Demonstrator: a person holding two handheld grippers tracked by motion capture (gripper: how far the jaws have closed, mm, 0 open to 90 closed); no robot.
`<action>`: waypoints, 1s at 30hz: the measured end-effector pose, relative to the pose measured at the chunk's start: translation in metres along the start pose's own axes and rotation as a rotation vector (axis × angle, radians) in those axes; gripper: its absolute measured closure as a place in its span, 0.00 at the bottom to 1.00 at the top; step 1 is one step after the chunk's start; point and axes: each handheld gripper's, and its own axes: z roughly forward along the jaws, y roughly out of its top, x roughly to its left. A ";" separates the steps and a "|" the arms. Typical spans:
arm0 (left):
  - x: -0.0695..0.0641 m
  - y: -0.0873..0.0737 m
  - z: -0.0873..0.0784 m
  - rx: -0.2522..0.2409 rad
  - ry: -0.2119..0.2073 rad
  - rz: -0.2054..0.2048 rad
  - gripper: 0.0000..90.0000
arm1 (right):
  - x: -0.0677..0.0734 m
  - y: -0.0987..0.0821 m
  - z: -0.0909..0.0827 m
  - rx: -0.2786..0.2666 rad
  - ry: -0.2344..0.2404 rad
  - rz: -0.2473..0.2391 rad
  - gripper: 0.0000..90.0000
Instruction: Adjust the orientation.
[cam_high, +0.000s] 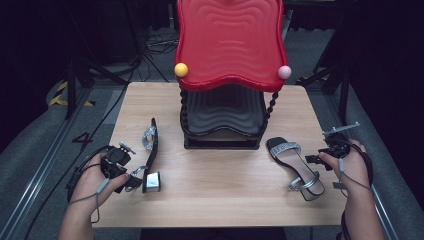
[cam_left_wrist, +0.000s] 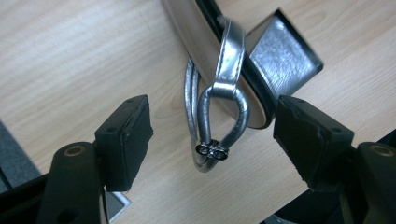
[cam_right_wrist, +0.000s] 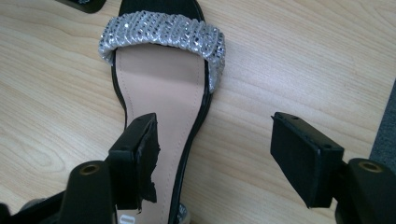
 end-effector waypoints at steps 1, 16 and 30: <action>0.000 0.000 0.000 0.000 0.000 0.000 0.32 | 0.000 0.000 0.000 0.000 0.000 0.000 0.37; 0.019 -0.008 0.025 0.015 -0.056 -0.023 0.59 | 0.003 0.005 0.005 0.000 0.024 -0.011 0.36; 0.021 -0.006 0.007 -0.065 -0.025 -0.039 0.94 | 0.002 0.003 0.008 0.008 0.031 -0.008 0.36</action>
